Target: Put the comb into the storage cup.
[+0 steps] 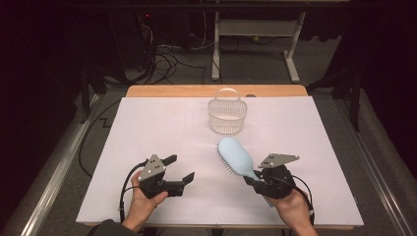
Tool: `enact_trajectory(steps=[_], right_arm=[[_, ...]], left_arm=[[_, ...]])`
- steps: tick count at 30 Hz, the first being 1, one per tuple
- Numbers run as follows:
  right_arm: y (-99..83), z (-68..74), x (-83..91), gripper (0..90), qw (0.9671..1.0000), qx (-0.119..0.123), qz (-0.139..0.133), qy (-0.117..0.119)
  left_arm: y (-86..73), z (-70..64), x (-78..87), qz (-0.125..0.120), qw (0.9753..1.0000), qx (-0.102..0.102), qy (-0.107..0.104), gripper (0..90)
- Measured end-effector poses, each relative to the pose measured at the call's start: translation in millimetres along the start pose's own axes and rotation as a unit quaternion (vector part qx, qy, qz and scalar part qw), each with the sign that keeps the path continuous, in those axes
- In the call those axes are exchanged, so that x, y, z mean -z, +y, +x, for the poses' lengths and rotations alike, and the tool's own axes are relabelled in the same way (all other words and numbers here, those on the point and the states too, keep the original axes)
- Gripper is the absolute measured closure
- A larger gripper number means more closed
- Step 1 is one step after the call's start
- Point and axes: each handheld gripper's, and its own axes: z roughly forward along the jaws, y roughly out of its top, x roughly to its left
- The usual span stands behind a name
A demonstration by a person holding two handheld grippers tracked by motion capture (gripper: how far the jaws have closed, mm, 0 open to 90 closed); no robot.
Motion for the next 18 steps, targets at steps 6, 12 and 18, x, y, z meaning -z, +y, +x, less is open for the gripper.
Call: enact_trajectory(steps=[6, 12, 18], right_arm=[[3.9, 4.1, -2.6, 70.3, 1.0000, 0.004, -0.004, 0.003], [7.9, 8.2, -6.9, 70.3, 0.9999, 0.011, -0.004, 0.010], [11.9, 12.5, -10.3, 70.3, 0.9997, 0.017, -0.005, 0.014]], left_arm=[[4.8, -4.0, -5.3, 0.000, 0.9999, 0.004, -0.013, 15.9], [8.8, -7.3, -11.7, 0.001, 0.9998, 0.004, -0.018, 16.0], [13.1, -10.9, -18.3, 0.002, 0.9995, 0.008, -0.029, 16.4]])
